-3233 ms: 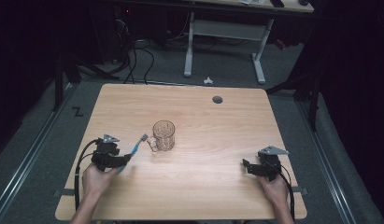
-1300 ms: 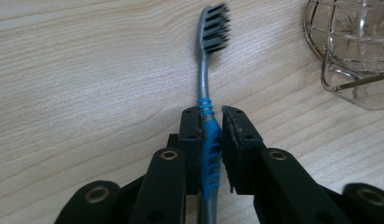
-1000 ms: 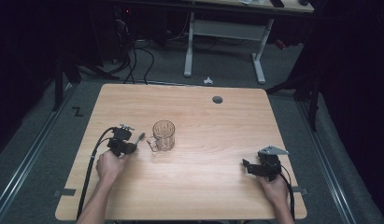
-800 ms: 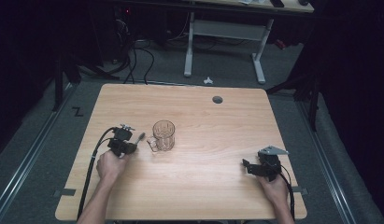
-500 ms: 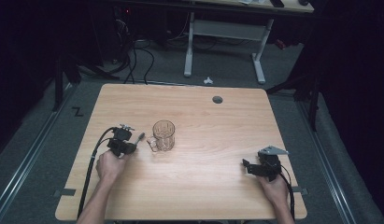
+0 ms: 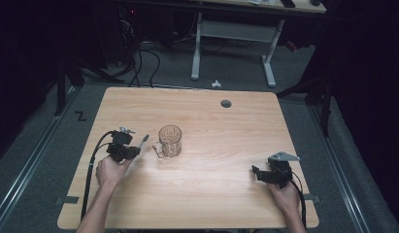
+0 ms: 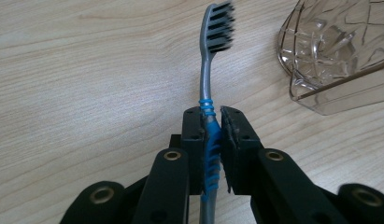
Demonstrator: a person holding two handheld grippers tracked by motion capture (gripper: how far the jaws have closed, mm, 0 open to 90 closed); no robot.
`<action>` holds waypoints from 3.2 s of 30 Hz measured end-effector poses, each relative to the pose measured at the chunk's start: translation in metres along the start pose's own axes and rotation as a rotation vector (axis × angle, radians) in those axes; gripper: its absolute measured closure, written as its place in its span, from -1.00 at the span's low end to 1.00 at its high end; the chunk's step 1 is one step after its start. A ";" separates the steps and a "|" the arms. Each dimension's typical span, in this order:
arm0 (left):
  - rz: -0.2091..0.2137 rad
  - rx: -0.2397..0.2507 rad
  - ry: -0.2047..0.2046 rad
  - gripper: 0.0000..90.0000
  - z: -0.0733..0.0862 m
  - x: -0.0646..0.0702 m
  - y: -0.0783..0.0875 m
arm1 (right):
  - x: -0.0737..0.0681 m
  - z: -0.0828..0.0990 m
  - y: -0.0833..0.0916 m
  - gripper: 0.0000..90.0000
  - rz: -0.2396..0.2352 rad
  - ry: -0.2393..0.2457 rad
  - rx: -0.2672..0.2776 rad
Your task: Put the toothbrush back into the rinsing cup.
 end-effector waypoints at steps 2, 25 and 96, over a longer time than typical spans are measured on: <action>0.000 0.006 0.002 0.78 0.000 0.000 0.002 | 0.000 0.000 0.000 -0.50 0.000 0.000 0.000; 0.053 0.100 0.021 0.77 -0.005 0.005 0.034 | 0.000 0.000 0.000 -0.50 0.000 -0.001 0.000; 0.152 0.266 -0.064 0.77 -0.053 0.053 0.082 | 0.000 0.000 0.000 -0.50 -0.001 0.000 0.000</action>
Point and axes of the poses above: each handheld gripper's, and its own axes: y roughly backward along the jaws, z roughly out of its underside, x roughly to its right, the point moved 9 cm from there along -y, roughly forward along the jaws, and after that the axes turned 6 degrees about -z, right-handed, at the moved point
